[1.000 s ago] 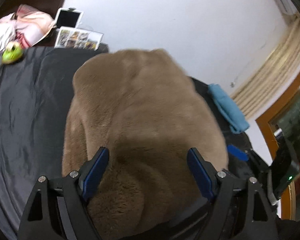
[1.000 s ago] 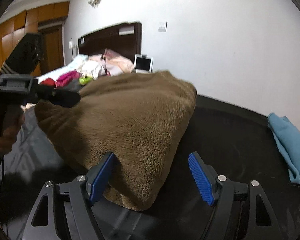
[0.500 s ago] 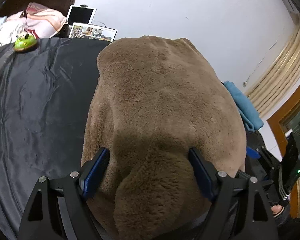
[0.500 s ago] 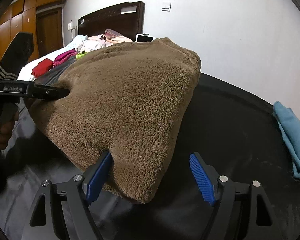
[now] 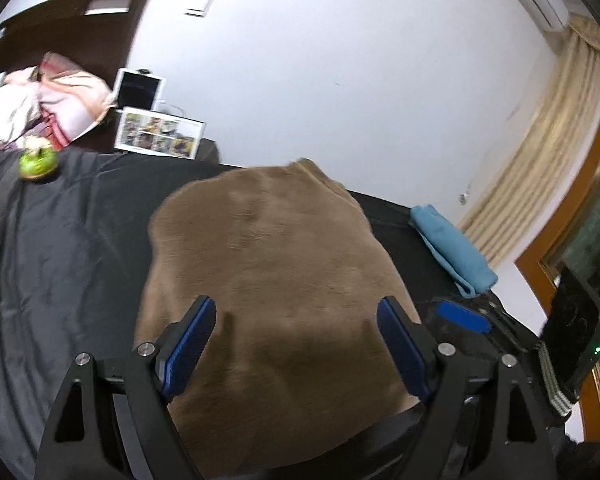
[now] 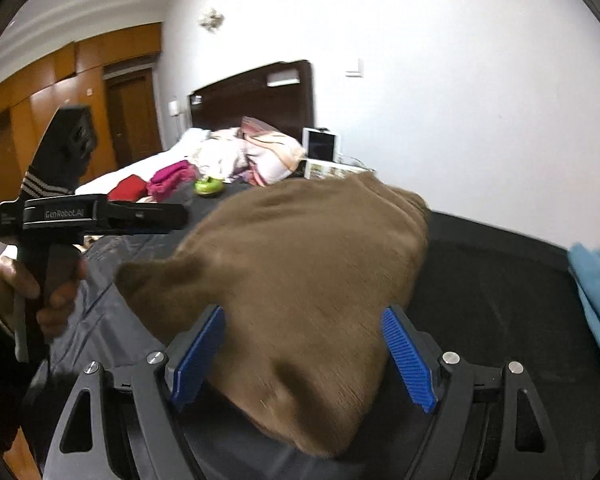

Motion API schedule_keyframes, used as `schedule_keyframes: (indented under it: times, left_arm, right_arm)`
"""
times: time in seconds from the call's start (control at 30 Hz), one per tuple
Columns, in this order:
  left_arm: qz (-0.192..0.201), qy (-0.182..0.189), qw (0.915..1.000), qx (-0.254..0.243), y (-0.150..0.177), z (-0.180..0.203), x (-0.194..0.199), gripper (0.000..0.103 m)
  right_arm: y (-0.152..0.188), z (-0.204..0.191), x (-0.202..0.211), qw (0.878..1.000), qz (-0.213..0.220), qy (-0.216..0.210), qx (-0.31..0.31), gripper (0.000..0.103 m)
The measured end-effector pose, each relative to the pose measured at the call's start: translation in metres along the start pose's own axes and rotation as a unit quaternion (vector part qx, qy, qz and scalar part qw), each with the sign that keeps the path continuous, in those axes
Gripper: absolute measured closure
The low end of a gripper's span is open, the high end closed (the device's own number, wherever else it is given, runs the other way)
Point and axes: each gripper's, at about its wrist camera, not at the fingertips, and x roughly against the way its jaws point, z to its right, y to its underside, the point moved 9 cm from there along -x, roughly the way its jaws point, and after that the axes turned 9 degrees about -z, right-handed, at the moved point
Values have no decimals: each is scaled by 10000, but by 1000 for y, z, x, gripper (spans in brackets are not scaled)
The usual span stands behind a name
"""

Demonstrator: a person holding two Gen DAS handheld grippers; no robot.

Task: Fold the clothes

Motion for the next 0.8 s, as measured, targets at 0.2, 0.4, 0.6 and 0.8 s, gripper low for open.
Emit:
schedule_keyframes:
  times: [0.2,0.4,0.6,0.8]
  left_arm:
    - [-343,-120,9992,148,15,-14,-37,17]
    - [-383,-257,9989,-46,22,-13,-45,17]
    - [-334,-323,9989,-112,29,-17,-53,17]
    - [-252,-239,9993,-140,31,-19,-56,17]
  right_arm:
    - [17,-11,-35,9985,-457,-19,290,21]
    - [28,-8,-39,9982,-532,-42,256,20]
    - [30,-7,-48,9984,-509,-45,231,20]
    - [30,-6,-51,9989,-391,-30,237,20]
